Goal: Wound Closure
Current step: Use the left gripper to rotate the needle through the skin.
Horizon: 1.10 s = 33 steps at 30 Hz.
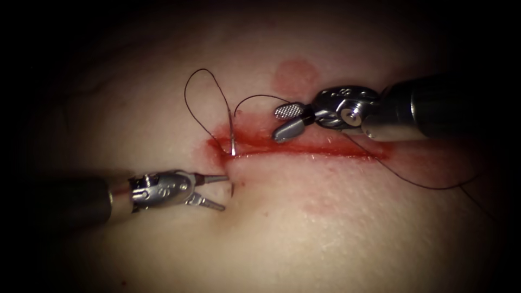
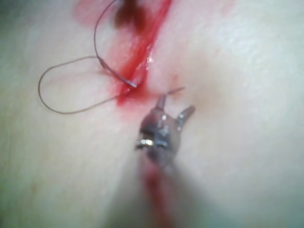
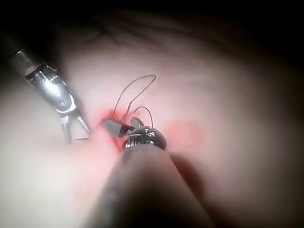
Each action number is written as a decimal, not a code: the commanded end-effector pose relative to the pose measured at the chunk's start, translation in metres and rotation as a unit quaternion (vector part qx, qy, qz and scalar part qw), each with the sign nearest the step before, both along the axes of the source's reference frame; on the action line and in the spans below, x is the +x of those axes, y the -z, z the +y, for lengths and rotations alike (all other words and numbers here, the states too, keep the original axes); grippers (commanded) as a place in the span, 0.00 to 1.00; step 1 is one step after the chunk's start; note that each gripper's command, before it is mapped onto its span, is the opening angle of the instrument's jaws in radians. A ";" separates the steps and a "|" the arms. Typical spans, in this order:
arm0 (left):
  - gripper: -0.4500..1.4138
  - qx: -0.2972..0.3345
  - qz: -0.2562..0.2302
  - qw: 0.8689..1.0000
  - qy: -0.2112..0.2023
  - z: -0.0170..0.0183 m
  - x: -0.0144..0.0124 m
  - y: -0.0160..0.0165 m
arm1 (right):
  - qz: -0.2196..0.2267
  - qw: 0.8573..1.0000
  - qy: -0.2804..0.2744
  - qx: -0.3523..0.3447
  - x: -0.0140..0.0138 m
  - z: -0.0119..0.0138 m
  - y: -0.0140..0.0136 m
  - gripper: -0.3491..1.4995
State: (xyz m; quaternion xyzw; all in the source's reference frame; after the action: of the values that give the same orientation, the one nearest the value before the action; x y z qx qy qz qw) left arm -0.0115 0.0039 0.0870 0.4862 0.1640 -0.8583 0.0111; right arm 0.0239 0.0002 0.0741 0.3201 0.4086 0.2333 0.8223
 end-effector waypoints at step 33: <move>0.30 -0.074 -0.057 0.995 0.042 0.0014 -0.0013 0.0015 | 0.005 1.000 0.001 -0.023 -0.0009 -0.0039 -0.0053 0.87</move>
State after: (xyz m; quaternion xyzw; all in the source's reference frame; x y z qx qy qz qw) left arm -0.0123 0.0057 0.0846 0.5378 0.0756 -0.8394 0.0211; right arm 0.0224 -0.0034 0.0787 0.3013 0.4176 0.2221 0.8280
